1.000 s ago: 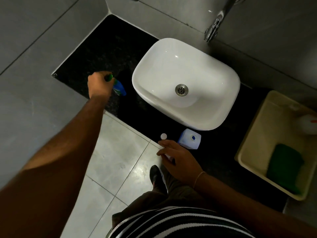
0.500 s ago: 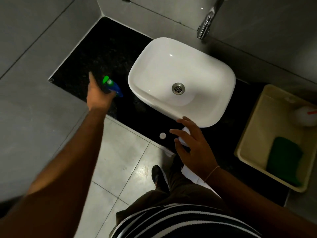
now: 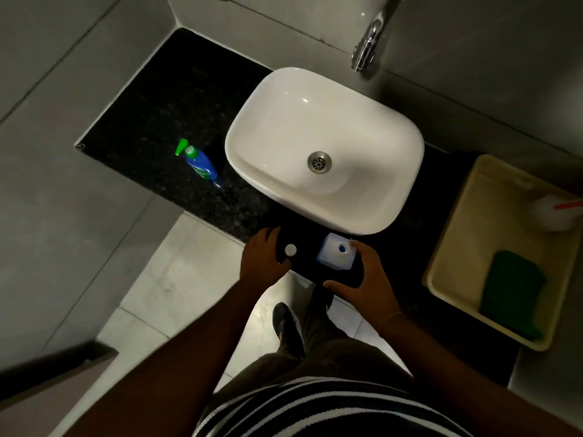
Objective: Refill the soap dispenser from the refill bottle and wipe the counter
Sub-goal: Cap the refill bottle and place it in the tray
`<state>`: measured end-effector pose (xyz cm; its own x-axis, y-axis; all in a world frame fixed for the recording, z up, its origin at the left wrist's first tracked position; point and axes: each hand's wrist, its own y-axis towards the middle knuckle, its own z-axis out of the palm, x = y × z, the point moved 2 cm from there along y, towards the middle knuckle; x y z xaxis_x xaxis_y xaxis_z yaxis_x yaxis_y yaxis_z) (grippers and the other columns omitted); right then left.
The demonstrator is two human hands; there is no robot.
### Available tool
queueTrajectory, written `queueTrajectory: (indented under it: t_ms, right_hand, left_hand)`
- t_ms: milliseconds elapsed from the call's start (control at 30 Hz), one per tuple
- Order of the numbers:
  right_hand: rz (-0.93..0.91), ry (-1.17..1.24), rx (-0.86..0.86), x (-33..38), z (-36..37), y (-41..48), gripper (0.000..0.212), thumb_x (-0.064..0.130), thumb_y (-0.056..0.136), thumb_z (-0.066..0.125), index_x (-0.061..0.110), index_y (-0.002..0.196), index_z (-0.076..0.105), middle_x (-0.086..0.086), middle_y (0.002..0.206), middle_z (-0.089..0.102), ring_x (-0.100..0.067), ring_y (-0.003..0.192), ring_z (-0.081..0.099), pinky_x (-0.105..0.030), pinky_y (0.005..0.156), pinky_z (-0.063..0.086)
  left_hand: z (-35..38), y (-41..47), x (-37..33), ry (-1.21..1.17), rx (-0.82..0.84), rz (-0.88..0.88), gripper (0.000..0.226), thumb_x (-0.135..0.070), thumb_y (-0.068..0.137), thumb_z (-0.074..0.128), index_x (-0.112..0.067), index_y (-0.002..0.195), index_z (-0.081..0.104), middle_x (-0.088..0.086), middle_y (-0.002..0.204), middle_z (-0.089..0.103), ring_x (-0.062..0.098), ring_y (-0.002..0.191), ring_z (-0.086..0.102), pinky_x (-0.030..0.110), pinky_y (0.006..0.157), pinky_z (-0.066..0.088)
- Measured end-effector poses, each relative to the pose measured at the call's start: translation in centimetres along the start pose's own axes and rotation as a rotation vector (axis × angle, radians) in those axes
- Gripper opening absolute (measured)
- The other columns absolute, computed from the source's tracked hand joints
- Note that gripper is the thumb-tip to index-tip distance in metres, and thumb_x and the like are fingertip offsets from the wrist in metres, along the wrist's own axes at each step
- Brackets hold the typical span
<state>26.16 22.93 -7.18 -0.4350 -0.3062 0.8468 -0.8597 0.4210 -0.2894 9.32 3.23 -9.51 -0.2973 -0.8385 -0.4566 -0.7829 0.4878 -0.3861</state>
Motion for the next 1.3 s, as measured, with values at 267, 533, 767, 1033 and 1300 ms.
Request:
queueTrajectory:
  t_ms: [267, 533, 767, 1033, 1300]
  right_hand:
    - [0.080, 0.011, -0.071, -1.0, 1.2, 2.7, 0.080, 0.027, 0.070, 0.095, 0.042, 0.134, 0.049, 0.012, 0.136, 0.058, -0.005, 0.129, 0.057, -0.032, 0.111, 0.050]
    - [0.105, 0.026, -0.021, -0.2, 0.8, 3.4, 0.066, 0.034, 0.074, 0.092, 0.031, 0.131, 0.058, 0.009, 0.127, 0.067, -0.009, 0.119, 0.065, -0.036, 0.105, 0.056]
    - [0.095, -0.069, 0.042, 0.9, -0.3, 3.0, 0.073, 0.040, 0.076, 0.088, 0.039, 0.140, 0.051, 0.013, 0.134, 0.063, -0.007, 0.122, 0.062, -0.029, 0.103, 0.053]
    - [0.064, -0.215, 0.094, 0.8, 0.1, 3.3, 0.053, 0.026, 0.089, 0.080, 0.039, 0.133, 0.054, 0.025, 0.129, 0.061, 0.007, 0.125, 0.057, -0.015, 0.107, 0.047]
    - [0.034, -0.225, 0.099, 0.5, -0.1, 3.4, 0.054, 0.017, 0.086, 0.071, 0.008, 0.138, 0.059, -0.012, 0.140, 0.062, -0.019, 0.131, 0.058, -0.016, 0.107, 0.041]
  left_hand:
    - [1.3, 1.7, -2.2, 0.104, 0.124, 0.060, 0.040, -0.025, 0.098, 0.066, -0.022, 0.138, 0.067, 0.010, 0.139, 0.053, 0.033, 0.130, 0.055, 0.043, 0.095, 0.054]
    - [-2.0, -0.7, -5.0, -0.437, -0.308, 0.186, 0.025, -0.020, 0.096, 0.077, -0.010, 0.118, 0.076, 0.006, 0.111, 0.070, 0.021, 0.097, 0.071, 0.033, 0.086, 0.060]
    - [-4.4, -2.1, -10.7, -0.309, -0.183, 0.642, 0.037, -0.029, 0.092, 0.082, -0.010, 0.123, 0.077, 0.006, 0.112, 0.070, 0.014, 0.099, 0.067, 0.031, 0.087, 0.060]
    - [-3.0, -2.0, -12.2, -0.077, -0.201, 0.594, 0.035, -0.028, 0.088, 0.084, -0.012, 0.119, 0.079, 0.009, 0.094, 0.065, 0.030, 0.089, 0.068, 0.042, 0.070, 0.060]
    - [-2.1, -3.0, -13.1, -0.039, 0.053, 0.799, 0.039, -0.012, 0.084, 0.074, -0.025, 0.121, 0.076, -0.009, 0.131, 0.072, 0.017, 0.139, 0.057, 0.056, 0.128, 0.024]
